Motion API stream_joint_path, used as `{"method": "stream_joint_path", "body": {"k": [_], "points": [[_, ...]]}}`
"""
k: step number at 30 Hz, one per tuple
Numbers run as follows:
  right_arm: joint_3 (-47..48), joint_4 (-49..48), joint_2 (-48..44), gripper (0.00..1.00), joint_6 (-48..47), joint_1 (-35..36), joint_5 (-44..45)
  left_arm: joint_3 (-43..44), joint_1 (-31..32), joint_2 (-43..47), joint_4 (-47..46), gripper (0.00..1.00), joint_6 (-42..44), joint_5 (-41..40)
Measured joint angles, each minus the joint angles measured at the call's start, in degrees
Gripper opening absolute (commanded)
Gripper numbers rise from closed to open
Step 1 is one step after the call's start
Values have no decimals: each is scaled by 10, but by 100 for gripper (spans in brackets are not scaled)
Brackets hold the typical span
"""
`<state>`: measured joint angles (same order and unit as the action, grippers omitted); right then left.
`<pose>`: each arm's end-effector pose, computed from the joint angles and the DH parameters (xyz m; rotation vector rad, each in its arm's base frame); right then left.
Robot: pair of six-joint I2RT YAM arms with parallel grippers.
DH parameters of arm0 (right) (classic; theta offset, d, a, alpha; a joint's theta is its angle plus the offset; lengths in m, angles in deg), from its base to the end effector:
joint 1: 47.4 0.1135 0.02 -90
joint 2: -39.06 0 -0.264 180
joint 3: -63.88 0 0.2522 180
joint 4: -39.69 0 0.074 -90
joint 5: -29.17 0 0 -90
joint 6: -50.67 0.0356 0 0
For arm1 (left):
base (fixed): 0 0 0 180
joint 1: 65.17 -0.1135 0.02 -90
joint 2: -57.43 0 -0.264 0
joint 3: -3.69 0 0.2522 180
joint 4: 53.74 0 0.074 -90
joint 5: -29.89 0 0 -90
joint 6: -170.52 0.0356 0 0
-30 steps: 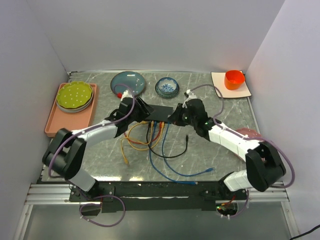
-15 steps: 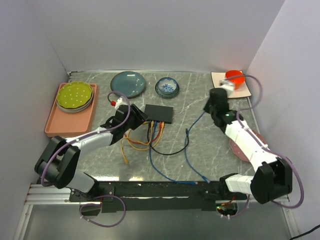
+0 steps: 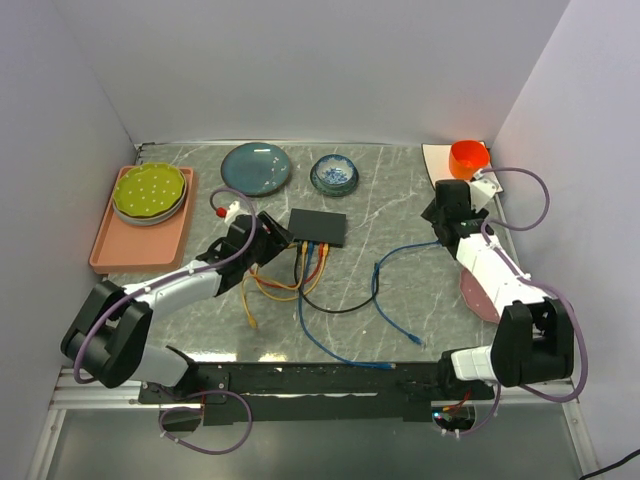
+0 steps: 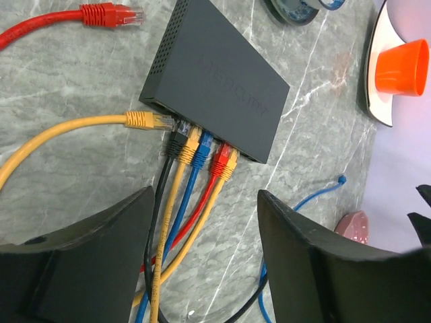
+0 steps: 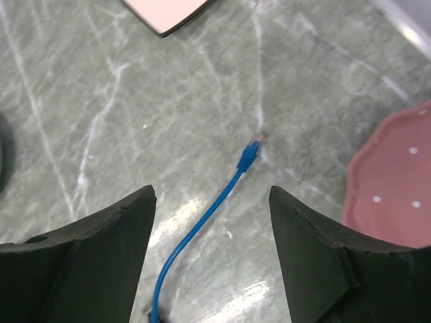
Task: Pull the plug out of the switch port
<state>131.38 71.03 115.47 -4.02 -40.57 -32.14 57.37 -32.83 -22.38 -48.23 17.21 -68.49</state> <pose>0.2874 0.0172 0.2631 0.7805 2.0329 -0.1556 0.2501 -0.1522 0.2050 -0.6833 2.1248 -0.8132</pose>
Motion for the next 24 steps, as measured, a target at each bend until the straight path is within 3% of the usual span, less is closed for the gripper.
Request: {"method": "stream_joint_path", "body": {"k": [8, 13, 20, 24], "points": [[-13, -31, -2, 73, -8, 59, -104, -2, 3, 5, -1, 69, -5, -1], [-33, -56, 50, 72, -6, 119, -175, -5, 11, 4, -1, 70, -9, -1], [-51, -55, 109, 69, 3, 125, -221, -24, 15, 4, 0, 69, -11, -1], [-51, -60, 123, 56, 10, 125, -235, -24, 19, 3, -1, 68, -11, -1]]}}
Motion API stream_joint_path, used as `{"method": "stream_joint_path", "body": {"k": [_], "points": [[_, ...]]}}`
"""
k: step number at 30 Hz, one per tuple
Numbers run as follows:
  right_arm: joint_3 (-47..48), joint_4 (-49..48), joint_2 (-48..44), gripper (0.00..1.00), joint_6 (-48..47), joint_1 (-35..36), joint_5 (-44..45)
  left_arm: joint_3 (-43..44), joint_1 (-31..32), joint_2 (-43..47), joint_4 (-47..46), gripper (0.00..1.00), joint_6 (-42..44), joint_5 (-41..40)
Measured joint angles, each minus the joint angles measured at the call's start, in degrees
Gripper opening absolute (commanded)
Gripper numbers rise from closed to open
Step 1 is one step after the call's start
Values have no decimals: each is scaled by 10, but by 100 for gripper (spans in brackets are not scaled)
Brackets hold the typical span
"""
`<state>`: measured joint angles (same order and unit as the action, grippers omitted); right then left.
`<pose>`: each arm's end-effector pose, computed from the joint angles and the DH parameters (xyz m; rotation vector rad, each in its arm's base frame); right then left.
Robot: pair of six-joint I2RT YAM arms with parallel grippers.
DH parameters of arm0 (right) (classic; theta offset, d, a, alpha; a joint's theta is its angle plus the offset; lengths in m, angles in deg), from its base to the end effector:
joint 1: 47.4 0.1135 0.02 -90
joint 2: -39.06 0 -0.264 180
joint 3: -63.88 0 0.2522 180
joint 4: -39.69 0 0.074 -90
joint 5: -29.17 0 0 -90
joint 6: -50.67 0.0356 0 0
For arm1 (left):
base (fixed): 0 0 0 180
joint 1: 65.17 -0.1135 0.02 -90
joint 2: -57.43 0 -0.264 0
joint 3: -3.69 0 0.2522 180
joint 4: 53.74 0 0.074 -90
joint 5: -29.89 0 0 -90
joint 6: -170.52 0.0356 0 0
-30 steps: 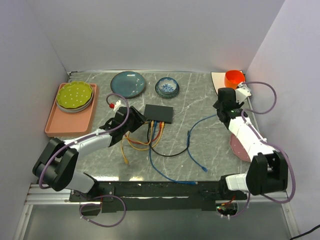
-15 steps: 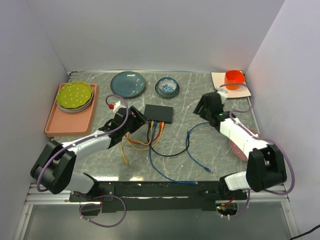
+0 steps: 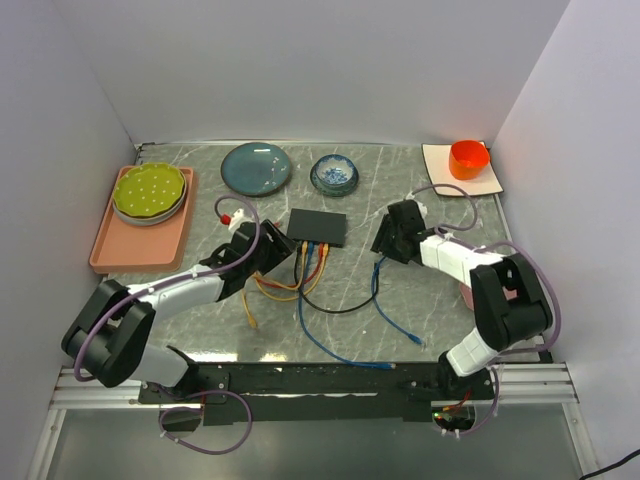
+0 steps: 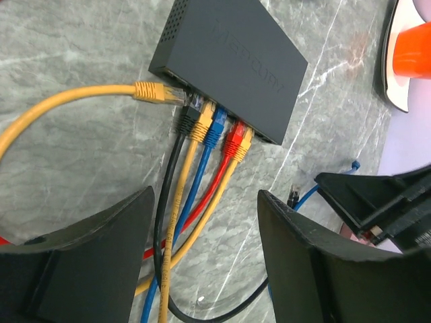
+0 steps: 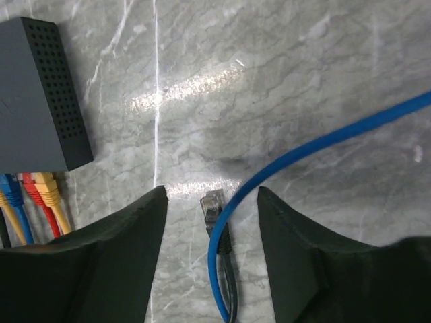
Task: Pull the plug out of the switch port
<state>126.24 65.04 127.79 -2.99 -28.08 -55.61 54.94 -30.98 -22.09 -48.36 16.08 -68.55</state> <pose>0.2916 0.0988 0.1795 0.4079 2.4598 0.3034 0.2387 -0.1558 0.1931 -0.6790 2.1684 -0.8130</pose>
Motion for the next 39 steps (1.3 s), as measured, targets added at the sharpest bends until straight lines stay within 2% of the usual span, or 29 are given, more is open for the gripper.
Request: {"method": "stream_joint_path", "body": {"k": [2, 5, 6, 9, 14, 22, 28, 30, 35, 39], "points": [[0, -9, 17, 51, 1, 0, -7, 0, 3, -3, -1, 68, -2, 0], [7, -16, 55, 29, 2, -1, -10, 0, 6, -10, -1, 68, -3, 0], [16, -16, 61, 17, 1, -2, -11, 0, 7, -10, 0, 67, -3, 0], [27, -32, 75, 1, 3, -5, -12, -5, 9, -10, -2, 68, -3, 0], [25, -45, 39, 0, 4, -4, -11, -17, 9, -10, -1, 67, -3, -1], [31, -82, -153, 0, 13, 6, 0, -18, 9, -10, -4, 67, -3, 0], [-20, -181, -243, 0, 31, 6, -13, -18, 9, -10, -6, 67, -3, 1], [-34, -181, -257, 0, 29, 6, -8, -18, 9, -10, -8, 67, -3, 2], [-22, -139, -257, 0, 23, 0, 74, -18, 9, -9, -7, 67, -3, 2], [-123, -244, -330, 0, 31, -43, 59, -18, 9, -9, -8, 67, -3, 2]]}}
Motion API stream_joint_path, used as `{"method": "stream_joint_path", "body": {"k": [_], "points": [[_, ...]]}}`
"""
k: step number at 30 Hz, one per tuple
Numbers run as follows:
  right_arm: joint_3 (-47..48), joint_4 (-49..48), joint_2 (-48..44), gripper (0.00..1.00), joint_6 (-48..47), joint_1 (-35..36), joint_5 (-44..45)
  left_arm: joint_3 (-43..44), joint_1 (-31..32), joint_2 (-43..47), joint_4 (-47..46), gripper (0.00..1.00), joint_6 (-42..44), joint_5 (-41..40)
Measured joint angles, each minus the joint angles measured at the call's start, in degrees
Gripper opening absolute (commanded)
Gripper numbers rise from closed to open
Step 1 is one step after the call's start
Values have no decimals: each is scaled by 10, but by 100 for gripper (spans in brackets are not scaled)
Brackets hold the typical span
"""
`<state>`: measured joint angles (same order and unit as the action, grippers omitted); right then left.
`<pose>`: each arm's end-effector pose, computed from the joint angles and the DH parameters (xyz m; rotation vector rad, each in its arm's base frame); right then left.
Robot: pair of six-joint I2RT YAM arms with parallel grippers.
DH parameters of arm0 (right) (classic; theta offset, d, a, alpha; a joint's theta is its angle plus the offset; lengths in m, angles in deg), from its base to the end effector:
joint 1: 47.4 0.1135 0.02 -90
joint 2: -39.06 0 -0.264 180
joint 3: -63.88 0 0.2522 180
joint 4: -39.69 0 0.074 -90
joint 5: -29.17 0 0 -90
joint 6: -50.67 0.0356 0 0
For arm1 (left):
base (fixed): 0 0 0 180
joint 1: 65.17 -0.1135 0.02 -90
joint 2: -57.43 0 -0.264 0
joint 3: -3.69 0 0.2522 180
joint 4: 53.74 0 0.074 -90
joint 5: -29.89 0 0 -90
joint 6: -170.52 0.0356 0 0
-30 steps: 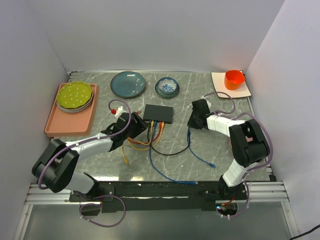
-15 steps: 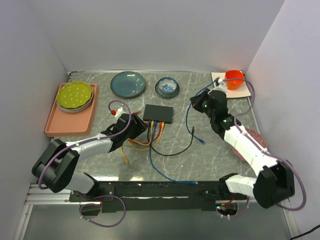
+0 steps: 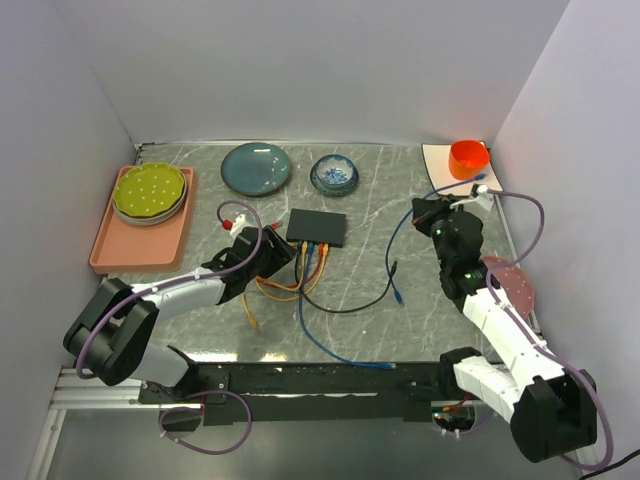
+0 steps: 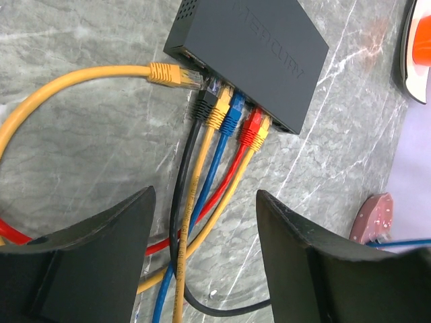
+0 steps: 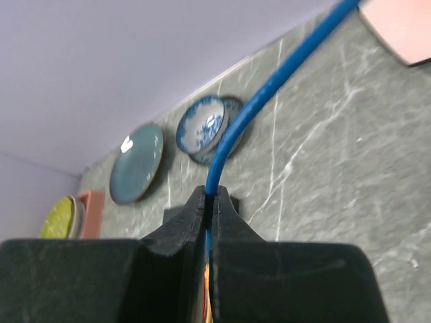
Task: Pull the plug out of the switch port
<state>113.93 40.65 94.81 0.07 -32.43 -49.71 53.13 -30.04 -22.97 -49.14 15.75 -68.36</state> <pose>0.2245 0.0529 0.2940 0.5061 1.6384 0.5467 0.2328 -0.1576 0.1805 -0.6725 2.2072 -0.8009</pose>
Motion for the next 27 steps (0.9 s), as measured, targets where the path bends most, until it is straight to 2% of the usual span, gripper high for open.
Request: {"method": "stream_joint_path", "body": {"k": [3, 8, 12, 14, 16, 20, 23, 27], "points": [[-11, -50, -8, 0, 19, -30, -54, 0, 0, 0, 0, 67, 0, 2], [-3, -130, -2, 0, 54, -33, -150, 0, 0, 0, 0, 67, 0, 5], [45, -117, -1, 0, 59, -31, -186, 0, 0, 0, -1, 67, -1, 5], [85, -73, 0, 0, 52, -31, -173, 0, 0, 0, -2, 67, -3, 8], [149, 13, 16, 0, 39, -31, -141, 0, 0, 0, -5, 66, -6, 9], [254, 139, 95, 0, 15, -35, -73, 0, 3, 0, -6, 66, -9, 10], [249, 203, 160, 0, 13, -48, -60, 0, 6, -2, -5, 66, -9, 11], [207, 259, 246, 0, 19, -75, -83, 0, 10, -2, -2, 66, -9, 11]]}}
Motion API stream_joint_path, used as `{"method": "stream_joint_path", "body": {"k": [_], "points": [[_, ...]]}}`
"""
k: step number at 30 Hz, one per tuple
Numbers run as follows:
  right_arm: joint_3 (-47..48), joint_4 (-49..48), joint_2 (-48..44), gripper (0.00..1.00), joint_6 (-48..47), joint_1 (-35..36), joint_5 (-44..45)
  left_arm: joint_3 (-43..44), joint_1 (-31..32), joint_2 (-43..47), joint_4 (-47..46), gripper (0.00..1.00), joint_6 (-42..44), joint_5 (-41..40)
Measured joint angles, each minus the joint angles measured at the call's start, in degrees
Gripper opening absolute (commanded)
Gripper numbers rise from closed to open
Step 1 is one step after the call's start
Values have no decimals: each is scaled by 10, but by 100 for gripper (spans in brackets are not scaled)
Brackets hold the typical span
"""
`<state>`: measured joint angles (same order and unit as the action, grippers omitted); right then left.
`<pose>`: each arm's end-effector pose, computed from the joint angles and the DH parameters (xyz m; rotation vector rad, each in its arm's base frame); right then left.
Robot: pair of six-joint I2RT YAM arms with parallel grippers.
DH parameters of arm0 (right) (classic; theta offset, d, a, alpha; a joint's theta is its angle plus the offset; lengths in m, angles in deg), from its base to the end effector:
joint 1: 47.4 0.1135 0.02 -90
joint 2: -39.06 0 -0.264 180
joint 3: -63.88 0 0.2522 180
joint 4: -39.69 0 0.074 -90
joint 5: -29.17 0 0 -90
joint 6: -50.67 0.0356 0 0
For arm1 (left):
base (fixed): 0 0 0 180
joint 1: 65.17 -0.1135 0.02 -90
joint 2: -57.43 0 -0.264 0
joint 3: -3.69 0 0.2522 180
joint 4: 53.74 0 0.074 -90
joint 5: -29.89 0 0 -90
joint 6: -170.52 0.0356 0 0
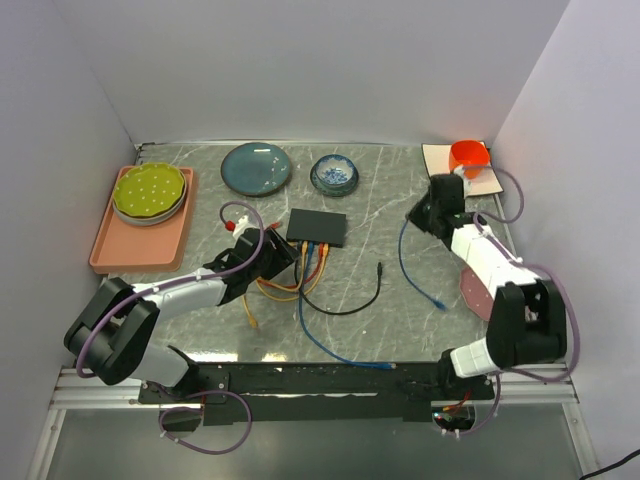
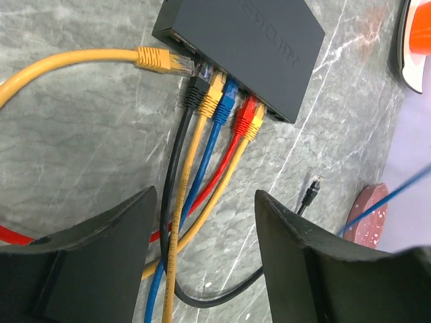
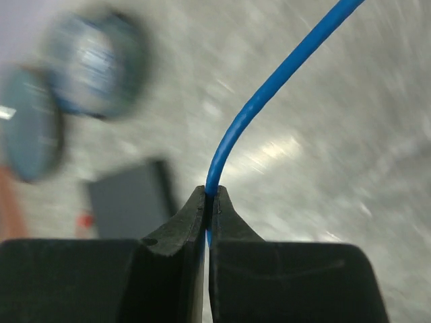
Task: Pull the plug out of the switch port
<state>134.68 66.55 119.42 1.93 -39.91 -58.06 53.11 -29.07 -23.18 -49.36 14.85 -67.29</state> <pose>0.3102 0.0390 0.2668 0.6760 2.1331 0.4170 0.2301 -0.1623 0.1798 -0.6644 2.2242 -0.8339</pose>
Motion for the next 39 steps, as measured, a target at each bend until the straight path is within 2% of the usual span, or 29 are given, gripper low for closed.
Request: {"method": "stream_joint_path", "body": {"k": [7, 9, 10, 13, 16, 18, 21, 24, 25, 26, 28, 34, 39], "points": [[-26, 36, 54, 2, 0, -20, -23, 0, 0, 0, 8, 66, 0, -2], [-22, 35, 70, 23, -3, -23, -26, 0, 0, 0, 8, 67, 0, -2], [-21, 33, 78, 41, -3, -24, -29, 0, 0, 0, 9, 67, 0, -2], [-40, 9, 89, 58, -3, -29, -39, 0, 0, 0, 9, 68, 0, -2], [-78, -2, 60, 62, -9, -11, -11, 0, 0, 0, 13, 68, 0, -4], [-78, 9, 42, 63, -20, 27, 26, 7, 0, 0, 30, 68, 1, -11], [-62, -3, 16, 60, -33, 103, 45, 33, 0, 0, 62, 67, 4, -30], [-61, -49, -1, 39, -32, 128, 6, 72, -4, 0, 83, 66, 9, -48], [-60, -63, 3, 17, -29, 127, -9, 84, -8, -2, 88, 66, 11, -48], [-57, -71, 10, 8, -28, 125, -20, 94, -14, -4, 90, 66, 11, -48], [-45, -86, 45, 0, -22, 123, -47, 112, -40, -17, 92, 65, 9, -41], [-5, -86, 177, 0, -13, 122, -85, 125, -141, -91, 102, 62, 0, -24], [53, -72, 252, 0, -13, 121, -98, 196, -142, -186, 118, 60, 3, -2]]}}
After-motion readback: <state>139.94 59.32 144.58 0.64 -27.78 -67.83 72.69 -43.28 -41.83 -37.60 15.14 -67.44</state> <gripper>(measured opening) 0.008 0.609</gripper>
